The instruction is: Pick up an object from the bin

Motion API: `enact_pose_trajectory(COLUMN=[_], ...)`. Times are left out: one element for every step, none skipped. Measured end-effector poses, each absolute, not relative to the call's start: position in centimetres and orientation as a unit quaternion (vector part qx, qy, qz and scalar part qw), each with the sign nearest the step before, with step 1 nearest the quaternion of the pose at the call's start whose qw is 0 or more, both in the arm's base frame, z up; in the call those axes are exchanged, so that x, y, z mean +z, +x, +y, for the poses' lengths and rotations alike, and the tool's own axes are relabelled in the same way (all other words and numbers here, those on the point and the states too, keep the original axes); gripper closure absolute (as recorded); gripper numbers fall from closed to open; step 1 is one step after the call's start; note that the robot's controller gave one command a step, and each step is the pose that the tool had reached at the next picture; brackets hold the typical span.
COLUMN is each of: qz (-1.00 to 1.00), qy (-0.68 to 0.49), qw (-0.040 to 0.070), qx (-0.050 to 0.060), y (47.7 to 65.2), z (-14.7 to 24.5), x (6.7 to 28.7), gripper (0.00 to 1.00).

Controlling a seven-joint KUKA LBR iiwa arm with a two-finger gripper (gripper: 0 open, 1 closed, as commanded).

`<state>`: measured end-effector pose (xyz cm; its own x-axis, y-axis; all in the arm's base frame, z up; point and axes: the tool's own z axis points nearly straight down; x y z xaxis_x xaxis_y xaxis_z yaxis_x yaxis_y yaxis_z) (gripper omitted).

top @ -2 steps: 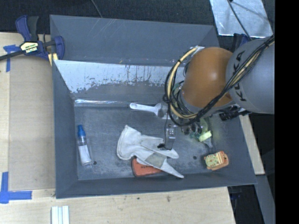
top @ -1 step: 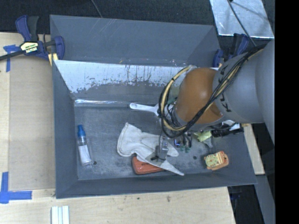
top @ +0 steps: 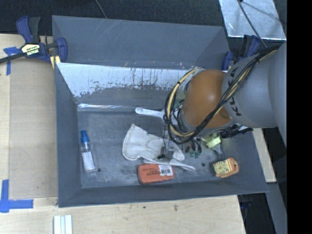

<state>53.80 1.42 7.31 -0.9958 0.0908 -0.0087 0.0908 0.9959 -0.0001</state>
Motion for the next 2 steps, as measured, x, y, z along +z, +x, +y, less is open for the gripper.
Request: enact_pose_trajectory(qz=[0.999, 0.999], qy=[0.045, 0.046], qw=[0.004, 0.004], qx=[0.0, 0.0], y=[53.8, 53.78], z=[1.42, 1.42], x=[7.31, 7.55], gripper=[1.0, 1.0])
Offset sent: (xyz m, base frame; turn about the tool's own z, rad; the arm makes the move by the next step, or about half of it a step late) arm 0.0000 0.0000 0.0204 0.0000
